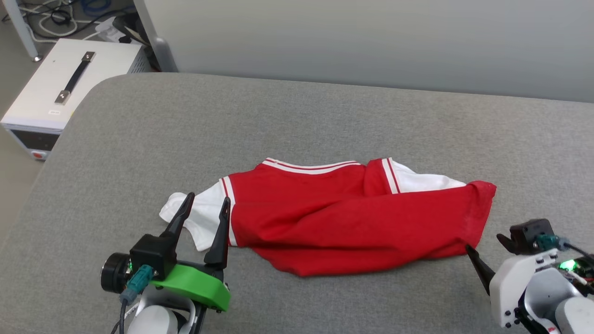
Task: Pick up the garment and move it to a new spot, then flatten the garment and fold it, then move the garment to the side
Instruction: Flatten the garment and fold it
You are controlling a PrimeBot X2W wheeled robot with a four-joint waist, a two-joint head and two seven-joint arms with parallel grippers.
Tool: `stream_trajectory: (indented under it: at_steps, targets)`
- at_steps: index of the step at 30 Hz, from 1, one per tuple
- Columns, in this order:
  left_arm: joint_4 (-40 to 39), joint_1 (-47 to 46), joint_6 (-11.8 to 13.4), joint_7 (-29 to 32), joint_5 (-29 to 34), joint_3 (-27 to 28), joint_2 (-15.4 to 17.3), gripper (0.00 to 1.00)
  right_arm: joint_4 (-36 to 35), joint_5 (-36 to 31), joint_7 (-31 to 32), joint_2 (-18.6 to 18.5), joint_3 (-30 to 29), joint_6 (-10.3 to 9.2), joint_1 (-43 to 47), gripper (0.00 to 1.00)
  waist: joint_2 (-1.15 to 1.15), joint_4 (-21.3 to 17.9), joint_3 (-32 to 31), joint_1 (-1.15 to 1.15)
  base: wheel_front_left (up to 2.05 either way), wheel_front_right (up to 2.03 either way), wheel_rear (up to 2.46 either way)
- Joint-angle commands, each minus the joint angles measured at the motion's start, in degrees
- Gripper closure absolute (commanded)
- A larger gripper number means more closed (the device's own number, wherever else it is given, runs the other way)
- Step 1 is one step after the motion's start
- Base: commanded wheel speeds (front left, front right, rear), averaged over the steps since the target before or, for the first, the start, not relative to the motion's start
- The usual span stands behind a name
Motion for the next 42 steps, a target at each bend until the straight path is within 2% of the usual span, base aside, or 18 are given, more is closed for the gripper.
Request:
stream_trajectory:
  at_steps: [1,5,9,14,19,20,21,22,27,33,38,42]
  targets:
    - [0.1,-1.2,-0.6,-0.3,0.7,0.5,-0.6,0.0,0.0,2.1,3.1,-1.8,2.1,-0.05,-2.4,0.0,0.0,1.9,2.0,0.0,0.0,0.0,0.0]
    - [0.7,-2.0,-1.7,-0.3,0.2,1.5,-2.2,0.0,0.9,6.9,11.5,-6.9,7.3,-0.05,-7.3,0.0,0.0,3.5,3.6,0.0,0.0,0.0,0.0]
    - [0.4,-3.0,-2.1,-0.3,1.6,2.6,-3.2,0.0,3.0,9.8,15.4,-10.0,10.8,-0.05,-11.4,0.0,0.0,5.2,5.3,0.0,0.0,0.0,0.0]
    - [0.2,-4.1,-3.1,-0.3,3.0,3.6,-4.6,0.0,8.2,11.9,18.3,-12.0,14.2,-0.05,-15.1,0.0,0.0,6.9,7.8,0.0,0.0,0.0,0.0]
    - [0.3,-4.5,-3.5,-0.3,3.7,4.4,-5.2,0.0,11.1,13.7,18.4,-11.7,16.4,-0.05,-15.3,0.0,0.0,7.1,8.4,0.0,0.0,0.0,0.0]
    - [0.3,-4.4,-3.6,-0.3,3.9,4.6,-5.3,0.0,11.9,14.0,18.1,-11.5,16.6,-0.05,-15.2,0.53,0.0,7.1,8.3,0.0,0.0,0.0,0.0]
    - [0.4,-4.4,-3.6,-0.3,4.0,4.7,-5.4,0.0,12.5,14.3,17.9,-11.4,16.8,-0.05,-15.1,0.68,0.0,7.0,8.1,0.0,0.0,0.0,0.0]
    - [0.5,-4.3,-3.7,-0.3,4.1,4.9,-5.4,0.0,13.1,14.6,17.6,-11.3,17.1,-0.05,-14.8,1.0,0.0,6.8,7.8,0.0,0.0,0.0,0.0]
    - [1.4,-3.5,-3.9,-0.3,4.8,5.6,-5.4,0.0,14.9,16.3,15.2,-10.9,16.3,-0.05,-13.6,1.0,0.0,5.5,5.6,0.0,0.0,0.0,0.0]
    - [2.3,-2.2,-4.1,-0.3,5.1,5.8,-5.5,0.0,14.0,18.8,14.5,-10.3,11.8,-0.05,-9.7,1.0,0.0,3.4,2.3,0.0,0.0,0.0,0.0]
    - [2.8,-0.8,-4.2,-0.3,5.2,6.0,-5.5,0.0,11.0,17.9,16.2,-8.8,4.2,-0.05,-3.6,1.0,0.0,1.6,-0.1,0.0,0.0,0.0,0.0]
    - [3.0,0.2,-4.3,-0.3,5.2,6.1,-5.5,0.0,7.4,15.0,18.2,-5.7,-3.2,-0.05,2.8,1.0,0.0,0.5,-1.2,0.0,0.0,0.0,0.0]
